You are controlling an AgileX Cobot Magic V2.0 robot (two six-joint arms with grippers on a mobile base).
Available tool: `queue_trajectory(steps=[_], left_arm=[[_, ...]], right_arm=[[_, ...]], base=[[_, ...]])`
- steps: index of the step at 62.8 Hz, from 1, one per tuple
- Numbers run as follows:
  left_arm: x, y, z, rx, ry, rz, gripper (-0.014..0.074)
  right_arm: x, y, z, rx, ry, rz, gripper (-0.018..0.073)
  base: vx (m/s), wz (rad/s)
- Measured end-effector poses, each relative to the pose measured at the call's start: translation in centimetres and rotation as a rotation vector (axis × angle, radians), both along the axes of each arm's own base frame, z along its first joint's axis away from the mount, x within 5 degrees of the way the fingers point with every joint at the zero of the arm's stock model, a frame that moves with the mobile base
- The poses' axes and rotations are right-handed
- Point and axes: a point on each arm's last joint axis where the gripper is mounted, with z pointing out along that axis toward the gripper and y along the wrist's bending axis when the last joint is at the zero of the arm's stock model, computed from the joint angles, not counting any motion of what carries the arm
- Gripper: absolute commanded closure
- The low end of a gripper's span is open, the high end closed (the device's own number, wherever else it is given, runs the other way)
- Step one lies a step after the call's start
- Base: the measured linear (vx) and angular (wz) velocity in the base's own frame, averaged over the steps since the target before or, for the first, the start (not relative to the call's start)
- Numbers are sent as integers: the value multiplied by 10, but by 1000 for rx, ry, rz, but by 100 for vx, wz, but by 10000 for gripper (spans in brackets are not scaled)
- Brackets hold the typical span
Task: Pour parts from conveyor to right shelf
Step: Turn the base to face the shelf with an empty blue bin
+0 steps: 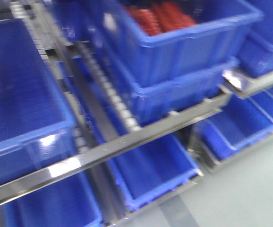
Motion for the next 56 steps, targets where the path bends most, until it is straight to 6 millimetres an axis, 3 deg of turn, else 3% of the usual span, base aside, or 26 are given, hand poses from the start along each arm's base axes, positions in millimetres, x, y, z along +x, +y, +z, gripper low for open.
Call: queue_trajectory(steps=[25, 56], left_arm=[[0, 0, 0, 0, 0, 0, 602], [0, 0, 0, 0, 0, 0, 602]], right_arm=[[0, 0, 0, 0, 0, 0, 569], [0, 0, 0, 0, 0, 0, 569]], base=[[6, 62], [8, 26]])
